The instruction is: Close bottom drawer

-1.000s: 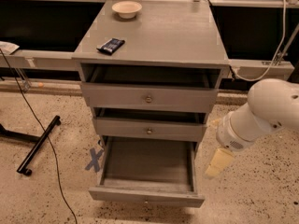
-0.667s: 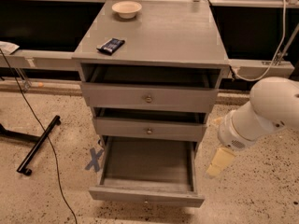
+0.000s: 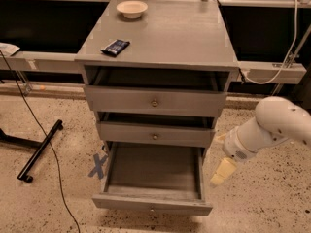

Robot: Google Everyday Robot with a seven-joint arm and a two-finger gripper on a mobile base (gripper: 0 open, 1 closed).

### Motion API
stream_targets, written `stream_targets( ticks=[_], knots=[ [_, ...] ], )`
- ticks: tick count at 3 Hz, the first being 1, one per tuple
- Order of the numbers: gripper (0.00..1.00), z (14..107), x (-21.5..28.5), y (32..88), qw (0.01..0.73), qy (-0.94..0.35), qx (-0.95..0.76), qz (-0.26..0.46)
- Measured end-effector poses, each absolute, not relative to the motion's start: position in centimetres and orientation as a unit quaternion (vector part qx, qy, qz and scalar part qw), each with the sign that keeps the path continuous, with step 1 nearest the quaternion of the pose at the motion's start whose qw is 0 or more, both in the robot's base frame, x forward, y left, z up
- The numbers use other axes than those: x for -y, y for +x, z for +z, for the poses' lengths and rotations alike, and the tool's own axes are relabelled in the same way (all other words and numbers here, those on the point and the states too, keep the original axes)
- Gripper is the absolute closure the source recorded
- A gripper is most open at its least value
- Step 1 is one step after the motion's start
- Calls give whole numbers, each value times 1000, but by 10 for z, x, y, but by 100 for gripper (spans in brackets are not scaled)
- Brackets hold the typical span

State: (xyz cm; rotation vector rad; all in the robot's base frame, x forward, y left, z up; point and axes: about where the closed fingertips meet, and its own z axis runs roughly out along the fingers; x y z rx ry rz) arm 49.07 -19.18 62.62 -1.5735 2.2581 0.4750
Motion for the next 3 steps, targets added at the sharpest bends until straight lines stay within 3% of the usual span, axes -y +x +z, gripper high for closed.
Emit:
stream_targets(
  ticks=[3],
  knots=[
    [0,482,179,495,233,-509,-769,310]
  ],
)
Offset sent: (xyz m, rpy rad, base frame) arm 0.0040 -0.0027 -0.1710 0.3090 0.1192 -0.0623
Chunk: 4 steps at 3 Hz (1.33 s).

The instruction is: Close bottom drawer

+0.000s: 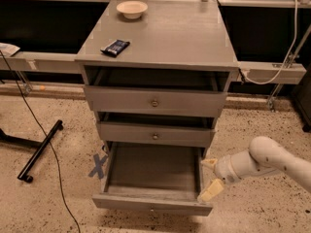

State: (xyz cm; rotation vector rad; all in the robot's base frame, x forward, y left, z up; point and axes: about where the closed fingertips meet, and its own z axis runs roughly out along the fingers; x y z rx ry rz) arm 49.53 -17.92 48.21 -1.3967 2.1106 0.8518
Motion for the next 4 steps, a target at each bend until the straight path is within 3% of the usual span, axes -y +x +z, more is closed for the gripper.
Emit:
stream_targets(
  ticks=[2,4],
  knots=[
    [0,371,139,488,252,-486,-744,384],
    [0,353,138,478,229,-480,-738,416]
  ],
)
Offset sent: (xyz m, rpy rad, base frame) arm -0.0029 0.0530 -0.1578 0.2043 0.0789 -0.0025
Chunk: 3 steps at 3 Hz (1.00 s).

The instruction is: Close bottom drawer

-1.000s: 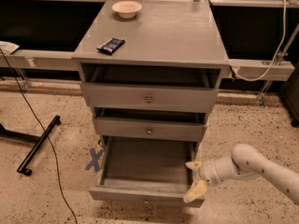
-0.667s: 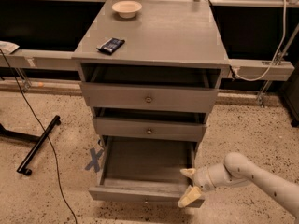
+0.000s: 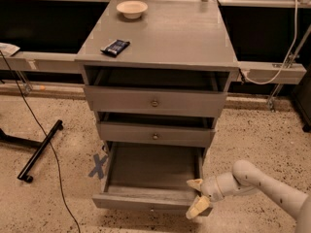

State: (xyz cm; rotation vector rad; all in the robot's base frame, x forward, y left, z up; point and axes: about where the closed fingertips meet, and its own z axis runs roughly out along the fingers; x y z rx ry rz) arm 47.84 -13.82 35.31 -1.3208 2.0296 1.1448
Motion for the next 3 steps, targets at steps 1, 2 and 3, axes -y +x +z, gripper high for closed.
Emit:
stream_targets(
  ticks=[1,2,3],
  knots=[
    [0,314,151,457,216,-481,-721,450],
    [17,277,157,432,228,-492,-694,474],
    [41,257,152,415,253,-516,-675,463]
  ],
)
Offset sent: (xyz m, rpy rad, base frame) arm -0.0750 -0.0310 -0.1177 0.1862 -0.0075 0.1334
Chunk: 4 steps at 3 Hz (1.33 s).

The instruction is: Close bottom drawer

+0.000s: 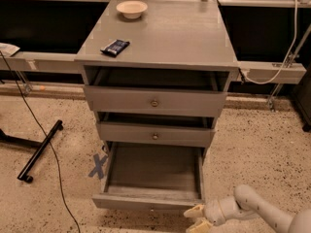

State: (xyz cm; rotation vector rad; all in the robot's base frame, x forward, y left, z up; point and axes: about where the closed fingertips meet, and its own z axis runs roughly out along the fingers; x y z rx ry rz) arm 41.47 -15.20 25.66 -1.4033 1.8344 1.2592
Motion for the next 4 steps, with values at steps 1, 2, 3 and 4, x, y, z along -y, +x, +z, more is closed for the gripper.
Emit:
stream_targets(
  ticks=[1,2,3,4],
  knots=[
    [64,236,132,411,276,-534,-672,432],
    [88,213,116,420,293,-537,-679,406],
    [100,194,108,435,303,-529,-685,399],
    [100,176,104,451,304,-519,-691,400]
  ],
)
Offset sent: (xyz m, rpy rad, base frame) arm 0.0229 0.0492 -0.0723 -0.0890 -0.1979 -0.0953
